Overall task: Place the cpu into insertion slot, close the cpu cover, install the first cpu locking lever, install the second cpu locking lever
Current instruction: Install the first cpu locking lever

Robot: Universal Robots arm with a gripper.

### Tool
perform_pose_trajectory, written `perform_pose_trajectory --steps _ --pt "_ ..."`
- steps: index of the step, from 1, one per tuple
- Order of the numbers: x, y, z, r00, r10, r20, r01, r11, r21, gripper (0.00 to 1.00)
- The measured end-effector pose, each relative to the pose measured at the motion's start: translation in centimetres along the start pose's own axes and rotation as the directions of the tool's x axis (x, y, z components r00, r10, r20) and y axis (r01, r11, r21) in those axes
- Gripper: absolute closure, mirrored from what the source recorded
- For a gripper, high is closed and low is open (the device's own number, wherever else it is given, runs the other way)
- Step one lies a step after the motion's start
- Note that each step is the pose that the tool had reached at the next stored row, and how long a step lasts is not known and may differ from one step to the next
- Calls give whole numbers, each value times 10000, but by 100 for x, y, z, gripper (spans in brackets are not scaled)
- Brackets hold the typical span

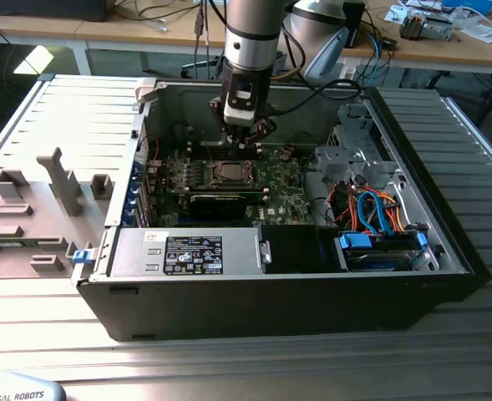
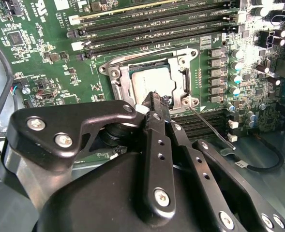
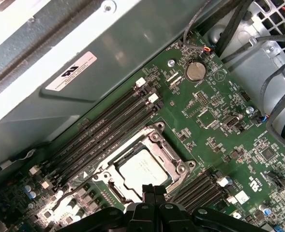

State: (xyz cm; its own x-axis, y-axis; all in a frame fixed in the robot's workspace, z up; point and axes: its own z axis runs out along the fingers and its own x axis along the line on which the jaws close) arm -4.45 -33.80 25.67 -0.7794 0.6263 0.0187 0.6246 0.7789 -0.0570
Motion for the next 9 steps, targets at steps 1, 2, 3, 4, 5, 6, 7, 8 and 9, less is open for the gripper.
perform_pose_trajectory --steps 1,2,3,4,5,6,7,8,9 --pt "-1 -1 0 10000 -2 -6 2 10000 -8 89" --pt "-3 -4 0 10000 -6 -18 6 10000 -23 89" --pt "-4 -5 0 10000 -8 -25 8 10000 -31 89" --pt "-5 -6 0 10000 -11 -30 10 10000 -39 89" --pt "-7 -9 0 10000 -14 -40 14 10000 -51 89" --pt "-8 -10 1 10000 -15 -46 15 10000 -60 89" --pt "-9 -11 1 10000 -17 -52 16 10000 -67 89" --pt "-10 -12 1 10000 -19 -55 18 10000 -70 89" --pt "-10 -12 1 10000 -21 -58 21 10000 -74 89"
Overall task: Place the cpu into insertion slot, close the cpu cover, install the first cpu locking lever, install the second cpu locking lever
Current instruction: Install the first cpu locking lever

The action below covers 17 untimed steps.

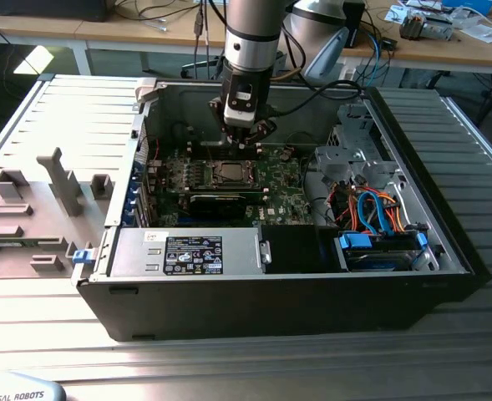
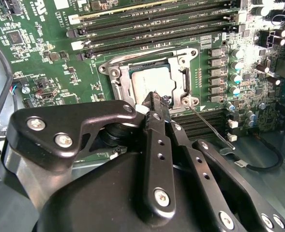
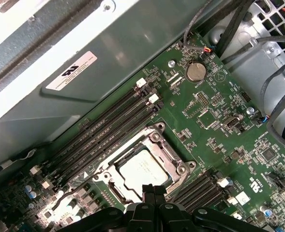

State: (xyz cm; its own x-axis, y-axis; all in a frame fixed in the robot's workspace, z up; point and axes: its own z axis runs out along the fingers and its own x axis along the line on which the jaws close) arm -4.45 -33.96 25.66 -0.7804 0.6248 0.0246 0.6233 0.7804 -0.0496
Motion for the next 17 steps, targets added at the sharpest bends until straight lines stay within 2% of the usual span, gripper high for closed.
perform_pose_trajectory --steps 17 --pt "-1 -1 0 10000 -88 -1 88 10000 -6 89"
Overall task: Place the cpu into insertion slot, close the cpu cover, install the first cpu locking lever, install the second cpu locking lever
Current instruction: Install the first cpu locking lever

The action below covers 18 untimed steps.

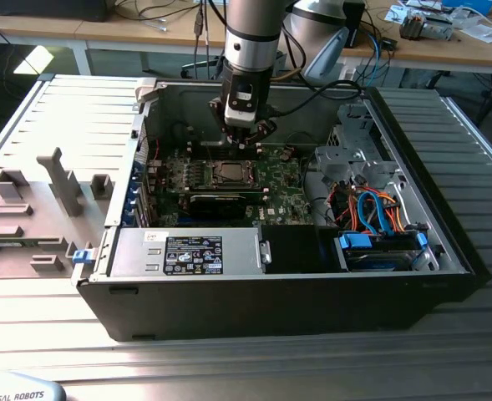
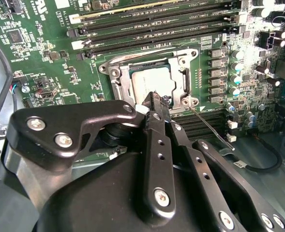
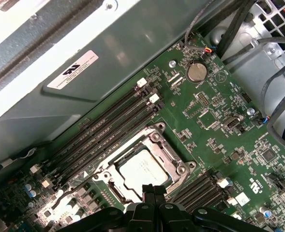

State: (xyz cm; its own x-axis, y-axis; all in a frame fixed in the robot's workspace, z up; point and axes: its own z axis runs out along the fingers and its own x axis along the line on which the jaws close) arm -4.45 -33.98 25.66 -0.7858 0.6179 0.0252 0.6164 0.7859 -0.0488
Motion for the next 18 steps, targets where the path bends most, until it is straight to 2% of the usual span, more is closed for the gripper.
perform_pose_trajectory --steps 10,18 --pt "-1 -1 -1 10000 -40 -5 40 10000 -6 89" --pt "-1 -1 -1 9996 -299 8 299 9996 2 89"
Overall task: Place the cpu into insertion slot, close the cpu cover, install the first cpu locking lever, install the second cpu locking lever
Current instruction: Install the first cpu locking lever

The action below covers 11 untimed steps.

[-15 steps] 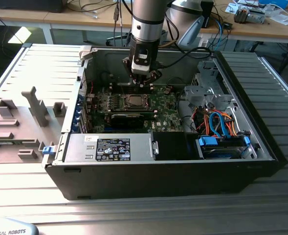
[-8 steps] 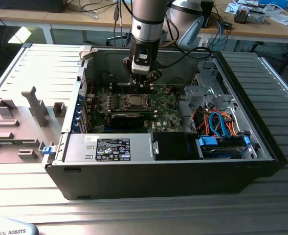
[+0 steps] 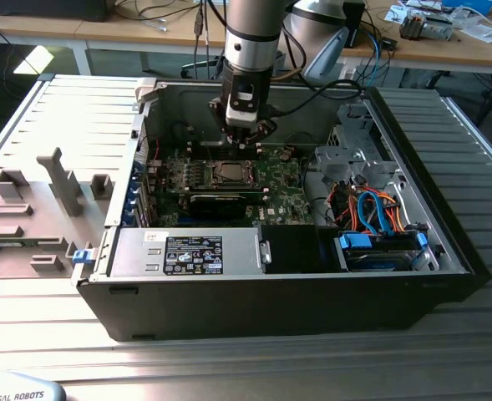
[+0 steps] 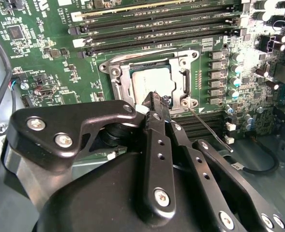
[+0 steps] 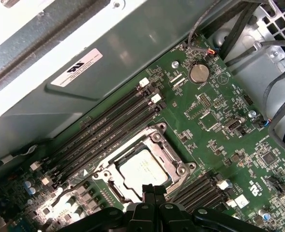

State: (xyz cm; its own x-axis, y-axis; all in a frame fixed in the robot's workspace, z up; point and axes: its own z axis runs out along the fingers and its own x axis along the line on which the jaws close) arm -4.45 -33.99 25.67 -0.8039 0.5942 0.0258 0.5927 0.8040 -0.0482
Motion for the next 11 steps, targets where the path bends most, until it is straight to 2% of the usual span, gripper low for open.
perform_pose_trajectory --steps 11 --pt "0 0 0 9996 -294 14 294 9996 7 89"
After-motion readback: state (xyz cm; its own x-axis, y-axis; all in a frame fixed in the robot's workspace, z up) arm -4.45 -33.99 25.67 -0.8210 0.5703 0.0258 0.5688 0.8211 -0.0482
